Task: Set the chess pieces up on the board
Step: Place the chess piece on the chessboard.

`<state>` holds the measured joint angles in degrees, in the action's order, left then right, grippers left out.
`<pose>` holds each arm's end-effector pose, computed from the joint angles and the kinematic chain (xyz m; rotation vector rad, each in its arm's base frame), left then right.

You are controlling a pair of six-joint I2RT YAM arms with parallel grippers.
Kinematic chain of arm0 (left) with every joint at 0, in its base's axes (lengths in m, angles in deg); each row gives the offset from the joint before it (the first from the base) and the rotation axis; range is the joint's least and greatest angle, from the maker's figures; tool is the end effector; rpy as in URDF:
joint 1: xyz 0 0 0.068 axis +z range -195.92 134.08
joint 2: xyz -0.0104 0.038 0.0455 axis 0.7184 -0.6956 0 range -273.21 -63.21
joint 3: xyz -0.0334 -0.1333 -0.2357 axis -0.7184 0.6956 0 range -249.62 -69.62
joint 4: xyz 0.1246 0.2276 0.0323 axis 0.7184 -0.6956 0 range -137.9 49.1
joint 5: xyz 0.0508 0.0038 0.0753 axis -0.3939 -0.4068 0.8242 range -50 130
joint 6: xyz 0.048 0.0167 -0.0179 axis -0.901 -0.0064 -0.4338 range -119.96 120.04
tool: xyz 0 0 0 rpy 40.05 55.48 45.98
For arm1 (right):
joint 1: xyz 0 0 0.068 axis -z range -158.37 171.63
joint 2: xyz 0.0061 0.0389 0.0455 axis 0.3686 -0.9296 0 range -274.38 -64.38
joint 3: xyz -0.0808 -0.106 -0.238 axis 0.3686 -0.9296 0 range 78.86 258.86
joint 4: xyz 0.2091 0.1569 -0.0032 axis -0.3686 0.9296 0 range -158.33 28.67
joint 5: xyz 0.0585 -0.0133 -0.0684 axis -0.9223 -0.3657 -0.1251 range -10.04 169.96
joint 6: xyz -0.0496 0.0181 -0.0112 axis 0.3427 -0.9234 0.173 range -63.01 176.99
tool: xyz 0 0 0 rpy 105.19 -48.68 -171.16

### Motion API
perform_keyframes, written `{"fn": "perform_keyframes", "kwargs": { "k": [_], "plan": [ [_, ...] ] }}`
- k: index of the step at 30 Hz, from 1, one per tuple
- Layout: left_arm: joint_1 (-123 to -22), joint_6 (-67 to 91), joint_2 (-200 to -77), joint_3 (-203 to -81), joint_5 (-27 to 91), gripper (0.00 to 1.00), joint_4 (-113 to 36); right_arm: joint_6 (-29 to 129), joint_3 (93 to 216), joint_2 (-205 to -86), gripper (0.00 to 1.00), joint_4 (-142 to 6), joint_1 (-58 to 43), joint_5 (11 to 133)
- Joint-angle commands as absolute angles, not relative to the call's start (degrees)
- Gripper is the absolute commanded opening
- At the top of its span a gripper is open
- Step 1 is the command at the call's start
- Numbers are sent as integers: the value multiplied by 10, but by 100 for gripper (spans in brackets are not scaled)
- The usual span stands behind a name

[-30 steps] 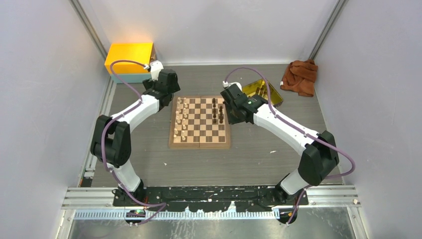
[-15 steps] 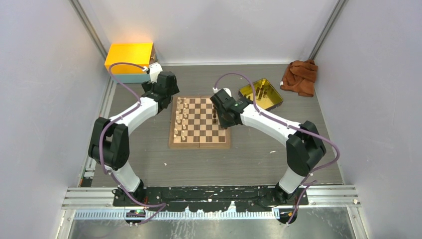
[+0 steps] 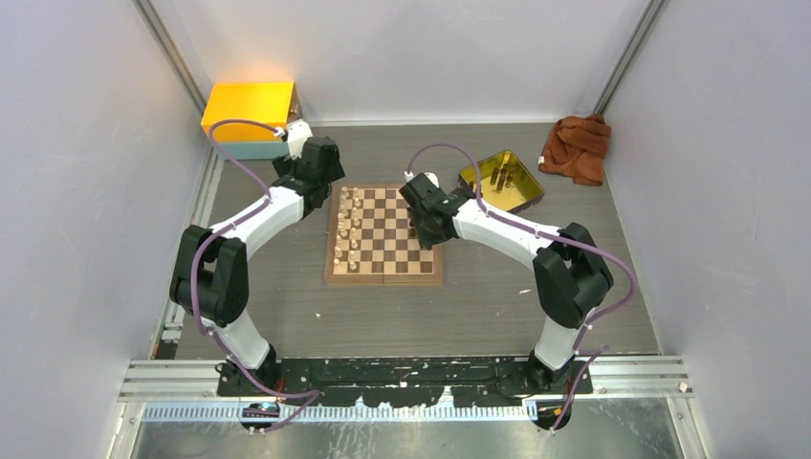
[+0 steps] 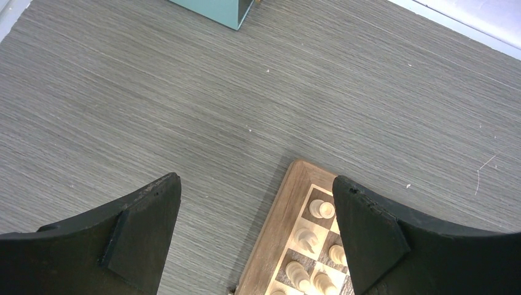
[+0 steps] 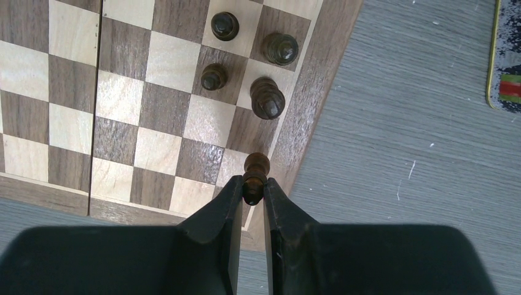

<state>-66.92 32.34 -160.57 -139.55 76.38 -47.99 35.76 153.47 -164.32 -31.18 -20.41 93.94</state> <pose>0.3658 -0.1176 0.2576 -0.5453 1.9726 0.1166 0.2753 0.2367 0.2265 -0.3940 2.5787 0.0625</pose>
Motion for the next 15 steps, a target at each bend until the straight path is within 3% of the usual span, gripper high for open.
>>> {"fn": "perform_keyframes", "kwargs": {
  "k": [1,15],
  "plan": [
    [-671,313,-1585,-1403,776,93,-455,361,1554,-1651,1,-335,-207,937],
    [-671,311,-1587,-1400,774,93,-452,368,1561,-1668,1,-347,-207,935]
  ]
}}
